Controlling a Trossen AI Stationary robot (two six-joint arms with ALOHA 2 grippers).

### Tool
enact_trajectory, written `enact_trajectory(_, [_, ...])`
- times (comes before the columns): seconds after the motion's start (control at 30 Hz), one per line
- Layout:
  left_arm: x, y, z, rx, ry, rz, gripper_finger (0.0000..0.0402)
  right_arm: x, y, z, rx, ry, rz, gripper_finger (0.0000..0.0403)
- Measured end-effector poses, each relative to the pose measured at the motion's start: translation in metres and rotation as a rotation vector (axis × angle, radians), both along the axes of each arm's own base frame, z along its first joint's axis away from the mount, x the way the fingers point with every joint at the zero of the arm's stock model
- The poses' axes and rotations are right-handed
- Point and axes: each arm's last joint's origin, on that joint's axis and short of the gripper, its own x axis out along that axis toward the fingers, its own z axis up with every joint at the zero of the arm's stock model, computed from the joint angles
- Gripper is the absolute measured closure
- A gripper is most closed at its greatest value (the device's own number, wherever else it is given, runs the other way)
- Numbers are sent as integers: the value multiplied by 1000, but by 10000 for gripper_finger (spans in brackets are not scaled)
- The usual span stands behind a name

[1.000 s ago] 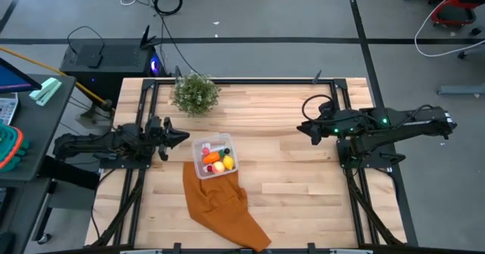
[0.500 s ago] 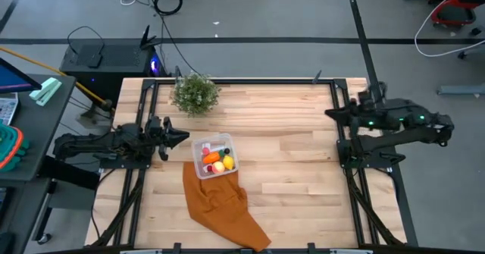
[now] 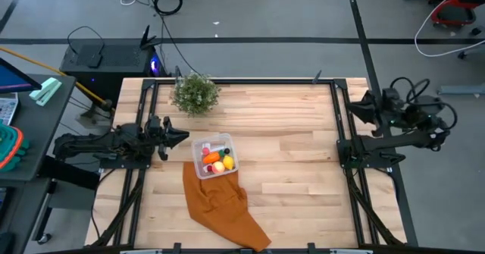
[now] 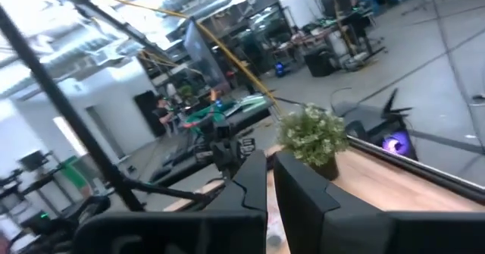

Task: Pick and placing Produce into tupperware
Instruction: Return to Home Position

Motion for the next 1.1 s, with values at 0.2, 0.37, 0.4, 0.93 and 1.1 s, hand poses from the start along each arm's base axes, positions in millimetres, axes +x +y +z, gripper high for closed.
enact_trajectory(0.2, [0,0,0,0,-1,-1,353,-3,3,-11,32,-23,117,403])
enact_trajectory(0.37, [0,0,0,0,0,-1,350,17,6,-35,18,48,162,403])
enact_trajectory(0.4, [0,0,0,0,0,-1,349,22,7,-38,10,29,174,403])
enact_trajectory(0.93, [0,0,0,0,-3,-2,352,79,18,-103,52,-226,376,403])
enact_trajectory(1.1, [0,0,0,0,-3,-1,346,87,19,-123,79,-260,404,403])
